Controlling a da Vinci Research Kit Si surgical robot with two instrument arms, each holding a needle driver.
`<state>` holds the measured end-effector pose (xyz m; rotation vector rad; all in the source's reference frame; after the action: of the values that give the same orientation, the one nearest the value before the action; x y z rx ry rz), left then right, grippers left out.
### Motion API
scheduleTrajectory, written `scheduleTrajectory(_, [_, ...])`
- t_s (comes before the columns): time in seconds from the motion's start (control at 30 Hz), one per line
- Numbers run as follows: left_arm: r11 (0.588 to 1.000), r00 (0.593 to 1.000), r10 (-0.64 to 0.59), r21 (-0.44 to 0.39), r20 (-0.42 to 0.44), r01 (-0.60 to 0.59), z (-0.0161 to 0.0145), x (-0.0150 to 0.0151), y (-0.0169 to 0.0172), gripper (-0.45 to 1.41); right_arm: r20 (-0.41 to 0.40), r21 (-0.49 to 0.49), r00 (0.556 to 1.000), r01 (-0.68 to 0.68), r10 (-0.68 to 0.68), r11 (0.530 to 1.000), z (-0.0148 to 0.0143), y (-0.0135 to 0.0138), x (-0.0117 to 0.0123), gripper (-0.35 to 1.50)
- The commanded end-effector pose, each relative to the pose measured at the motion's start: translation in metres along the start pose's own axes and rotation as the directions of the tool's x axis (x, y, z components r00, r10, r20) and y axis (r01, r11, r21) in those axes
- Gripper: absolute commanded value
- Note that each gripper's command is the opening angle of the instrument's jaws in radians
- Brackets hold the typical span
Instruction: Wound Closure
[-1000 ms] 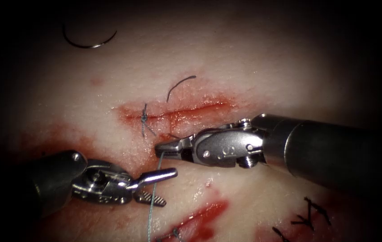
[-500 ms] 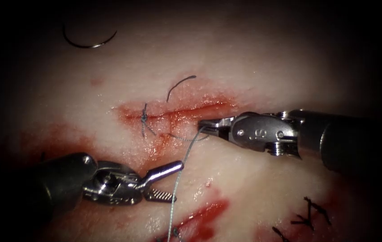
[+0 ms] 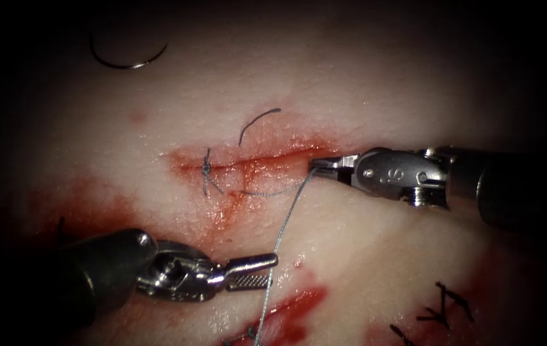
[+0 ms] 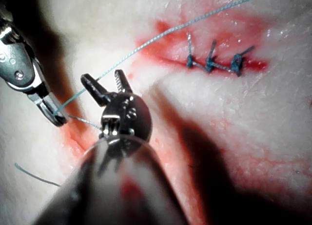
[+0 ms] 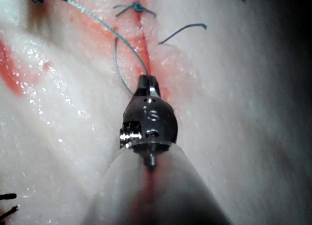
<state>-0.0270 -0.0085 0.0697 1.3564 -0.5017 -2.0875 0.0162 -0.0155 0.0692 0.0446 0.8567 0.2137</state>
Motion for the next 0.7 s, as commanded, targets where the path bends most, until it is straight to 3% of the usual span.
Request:
scheduleTrajectory(0.03, [1.0,1.0,0.004,-0.004,0.001,-0.004,0.0008,-0.0006,-0.0001,0.51,-0.004,-0.001,1.0,-0.001,0.001,1.0,0.0009,0.0005,0.0002,-0.35])
scheduleTrajectory(0.13, [1.0,1.0,0.012,-0.02,0.005,-0.012,0.0013,-0.0007,0.0006,0.49,-0.003,-0.001,1.0,-0.001,0.001,1.0,0.0009,0.0007,0.0001,-0.35])
scheduleTrajectory(0.23, [0.999,1.0,0.017,-0.048,-0.002,-0.018,0.0016,-0.0003,0.0011,0.61,-0.001,-0.004,1.0,-0.002,0.002,1.0,0.001,0.0011,-0.0002,-0.35])
scheduleTrajectory(0.33, [0.998,0.999,0.019,-0.061,-0.027,-0.02,0.0017,0.0005,0.0011,0.46,0.001,-0.008,1.0,-0.009,0.009,1.0,0.0013,0.0016,-0.0004,-0.35])
scheduleTrajectory(0.7, [0.995,0.997,0.038,-0.088,-0.066,-0.044,0.0017,0.0017,0.0016,0.36,0.002,-0.009,1.0,-0.016,0.016,1.0,0.0015,0.0019,-0.0006,-0.35])
